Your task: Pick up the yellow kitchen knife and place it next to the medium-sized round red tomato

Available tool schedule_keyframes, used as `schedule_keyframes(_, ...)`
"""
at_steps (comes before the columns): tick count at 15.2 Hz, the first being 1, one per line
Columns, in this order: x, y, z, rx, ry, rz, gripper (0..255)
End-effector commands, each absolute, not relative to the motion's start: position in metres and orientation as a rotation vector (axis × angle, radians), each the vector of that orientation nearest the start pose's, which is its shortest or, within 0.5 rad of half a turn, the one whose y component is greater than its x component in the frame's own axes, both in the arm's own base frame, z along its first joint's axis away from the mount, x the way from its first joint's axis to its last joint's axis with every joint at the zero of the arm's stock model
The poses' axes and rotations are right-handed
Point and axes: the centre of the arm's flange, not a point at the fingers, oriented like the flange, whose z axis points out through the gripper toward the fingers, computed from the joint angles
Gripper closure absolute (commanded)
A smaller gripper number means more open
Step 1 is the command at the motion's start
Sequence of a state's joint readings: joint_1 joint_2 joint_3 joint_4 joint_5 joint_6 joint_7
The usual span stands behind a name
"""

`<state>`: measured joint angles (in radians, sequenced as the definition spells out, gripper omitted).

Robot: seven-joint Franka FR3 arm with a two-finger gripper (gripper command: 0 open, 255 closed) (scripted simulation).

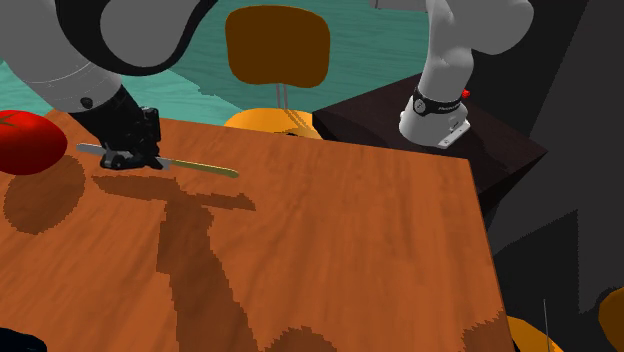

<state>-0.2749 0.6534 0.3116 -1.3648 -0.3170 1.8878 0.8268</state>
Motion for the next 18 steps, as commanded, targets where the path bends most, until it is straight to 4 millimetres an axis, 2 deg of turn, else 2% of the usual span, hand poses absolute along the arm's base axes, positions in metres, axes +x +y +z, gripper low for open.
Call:
schedule_keyframes(1, 0.713, -0.042, 0.34, -3.063, 1.166, 0.073, 0)
schedule_keyframes(6, 0.713, -0.042, 0.34, -3.063, 1.166, 0.073, 0)
schedule_keyframes(10, 0.718, -0.037, 0.39, -3.063, 1.166, 0.073, 0)
schedule_keyframes(18, 0.718, -0.037, 0.39, -3.063, 1.166, 0.073, 0)
